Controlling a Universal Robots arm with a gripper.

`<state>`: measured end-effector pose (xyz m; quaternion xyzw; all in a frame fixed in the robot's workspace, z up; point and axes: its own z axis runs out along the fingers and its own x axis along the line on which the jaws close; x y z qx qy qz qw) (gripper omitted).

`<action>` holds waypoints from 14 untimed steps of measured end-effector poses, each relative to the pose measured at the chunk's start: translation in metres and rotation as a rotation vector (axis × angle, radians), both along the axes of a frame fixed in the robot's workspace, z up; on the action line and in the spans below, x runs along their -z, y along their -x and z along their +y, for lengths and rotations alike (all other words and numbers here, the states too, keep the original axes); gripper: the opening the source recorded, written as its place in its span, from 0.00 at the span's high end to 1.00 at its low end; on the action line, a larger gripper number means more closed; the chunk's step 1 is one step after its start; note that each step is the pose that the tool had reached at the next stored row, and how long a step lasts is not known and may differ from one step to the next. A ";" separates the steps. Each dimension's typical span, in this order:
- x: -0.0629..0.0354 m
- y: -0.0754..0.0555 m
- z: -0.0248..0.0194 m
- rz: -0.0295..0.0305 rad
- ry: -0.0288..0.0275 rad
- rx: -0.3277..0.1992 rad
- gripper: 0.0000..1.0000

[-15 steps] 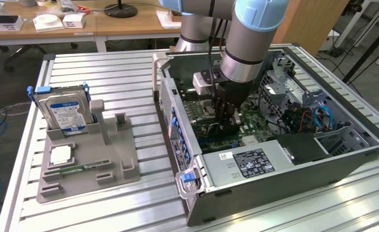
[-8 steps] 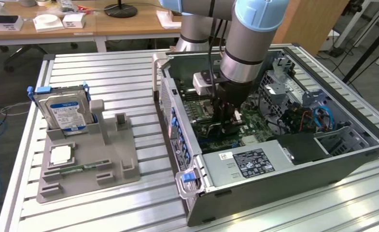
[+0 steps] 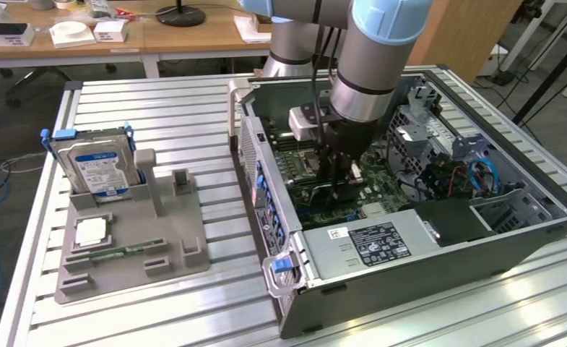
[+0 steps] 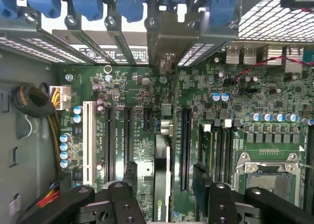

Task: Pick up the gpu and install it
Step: 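Insert the gpu into the slot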

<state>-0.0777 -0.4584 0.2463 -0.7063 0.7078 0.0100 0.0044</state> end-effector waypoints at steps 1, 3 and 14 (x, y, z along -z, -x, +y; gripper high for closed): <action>-0.0030 0.000 0.0000 0.0000 -0.0001 0.000 0.43; -0.0112 0.000 0.0000 0.0000 -0.0001 0.000 0.43; -0.0410 0.000 0.0000 -0.0001 0.0127 0.000 0.43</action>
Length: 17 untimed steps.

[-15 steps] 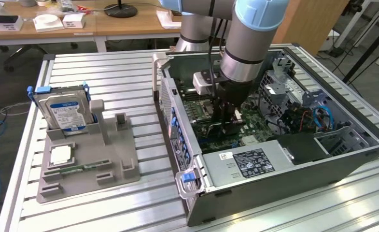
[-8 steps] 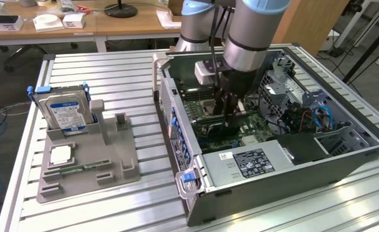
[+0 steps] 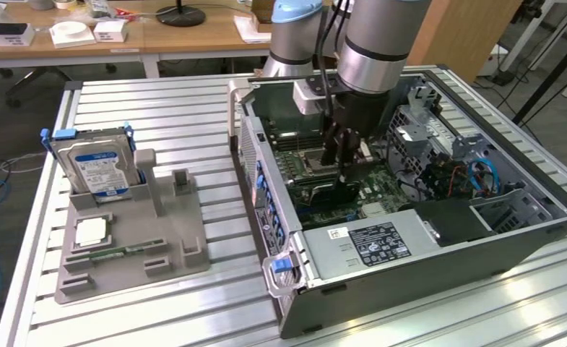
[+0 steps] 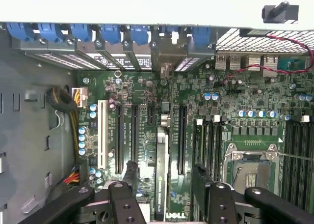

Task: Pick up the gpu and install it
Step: 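Insert the gpu into the slot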

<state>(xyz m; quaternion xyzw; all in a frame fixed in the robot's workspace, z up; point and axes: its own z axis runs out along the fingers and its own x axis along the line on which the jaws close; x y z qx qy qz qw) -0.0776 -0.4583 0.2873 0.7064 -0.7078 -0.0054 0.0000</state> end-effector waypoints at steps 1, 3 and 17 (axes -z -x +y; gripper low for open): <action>0.0000 0.000 0.0000 -0.0001 0.0001 0.000 0.43; -0.0001 0.000 0.0000 0.0000 0.0001 0.000 0.44; 0.0000 0.000 0.0000 0.0000 0.0001 0.000 0.89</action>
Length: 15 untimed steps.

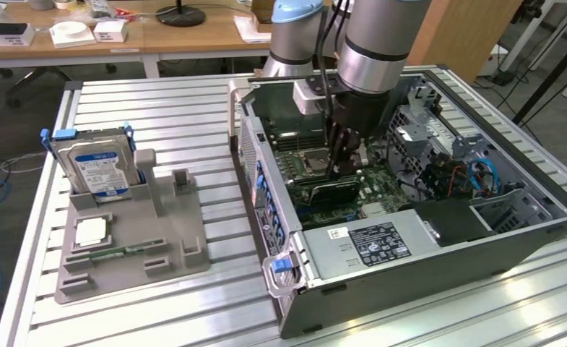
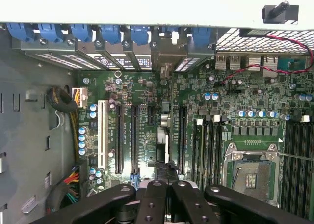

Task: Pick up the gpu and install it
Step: 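Insert the gpu into the slot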

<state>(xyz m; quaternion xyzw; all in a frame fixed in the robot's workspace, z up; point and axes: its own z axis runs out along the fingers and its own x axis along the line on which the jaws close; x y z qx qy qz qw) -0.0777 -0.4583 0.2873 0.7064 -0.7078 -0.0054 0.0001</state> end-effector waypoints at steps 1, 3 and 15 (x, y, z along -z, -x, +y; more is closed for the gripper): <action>0.0000 0.000 0.0000 0.0000 0.0001 0.000 0.89; 0.0000 0.000 0.0000 0.0000 0.0000 0.000 0.89; 0.0000 0.000 0.0000 0.0000 0.0001 0.000 0.89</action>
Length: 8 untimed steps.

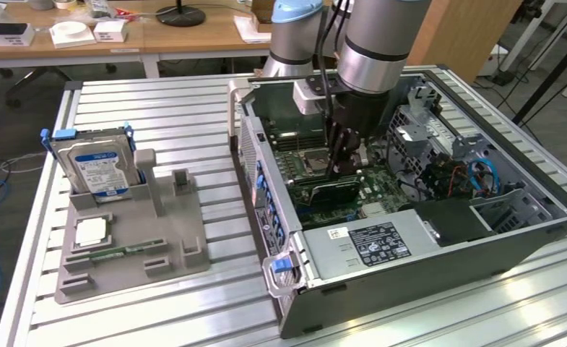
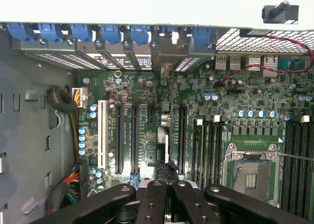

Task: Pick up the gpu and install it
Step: 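Insert the gpu into the slot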

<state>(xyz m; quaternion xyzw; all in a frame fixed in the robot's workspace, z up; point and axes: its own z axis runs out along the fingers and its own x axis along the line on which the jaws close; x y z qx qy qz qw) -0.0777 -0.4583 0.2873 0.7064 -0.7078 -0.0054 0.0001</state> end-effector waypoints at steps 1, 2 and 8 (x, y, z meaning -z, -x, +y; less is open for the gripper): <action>0.0000 0.000 0.0000 0.0000 0.0000 0.000 0.89; 0.0000 0.000 0.0000 0.0000 -0.0001 0.000 0.89; 0.0000 0.000 0.0000 0.0000 -0.0001 0.000 0.82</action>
